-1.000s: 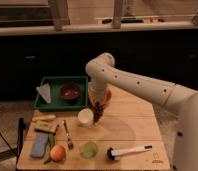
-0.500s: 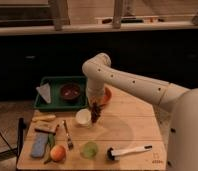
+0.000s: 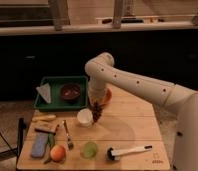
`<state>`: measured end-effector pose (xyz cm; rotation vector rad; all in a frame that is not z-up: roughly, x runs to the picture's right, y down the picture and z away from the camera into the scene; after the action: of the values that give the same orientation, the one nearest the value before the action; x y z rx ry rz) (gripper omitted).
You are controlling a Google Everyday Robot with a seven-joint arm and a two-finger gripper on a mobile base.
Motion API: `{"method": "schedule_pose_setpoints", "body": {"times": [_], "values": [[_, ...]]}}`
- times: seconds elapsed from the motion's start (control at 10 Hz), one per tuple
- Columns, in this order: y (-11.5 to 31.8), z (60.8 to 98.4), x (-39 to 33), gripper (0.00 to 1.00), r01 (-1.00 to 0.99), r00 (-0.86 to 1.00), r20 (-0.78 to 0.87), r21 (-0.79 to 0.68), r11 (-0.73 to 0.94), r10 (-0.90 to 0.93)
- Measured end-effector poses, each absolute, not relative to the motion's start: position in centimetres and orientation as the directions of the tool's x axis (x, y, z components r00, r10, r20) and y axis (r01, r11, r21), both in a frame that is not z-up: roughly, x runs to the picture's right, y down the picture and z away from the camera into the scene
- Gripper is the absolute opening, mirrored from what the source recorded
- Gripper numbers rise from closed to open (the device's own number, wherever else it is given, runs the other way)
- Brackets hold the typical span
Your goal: Place grapes in paper cup
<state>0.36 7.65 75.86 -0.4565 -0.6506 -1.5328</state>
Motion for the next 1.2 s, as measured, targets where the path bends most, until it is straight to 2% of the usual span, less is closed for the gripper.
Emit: {"method": "schedule_pose_setpoints", "body": {"times": [0.6, 1.2], "values": [[5.3, 72.8, 0.3, 0.01, 0.987, -0.137, 0.644, 0.151, -0.050, -0.753], [2.7, 68.9, 0.8, 0.01, 0.986, -0.169, 0.626, 0.111, -0.127, -0.761]]}}
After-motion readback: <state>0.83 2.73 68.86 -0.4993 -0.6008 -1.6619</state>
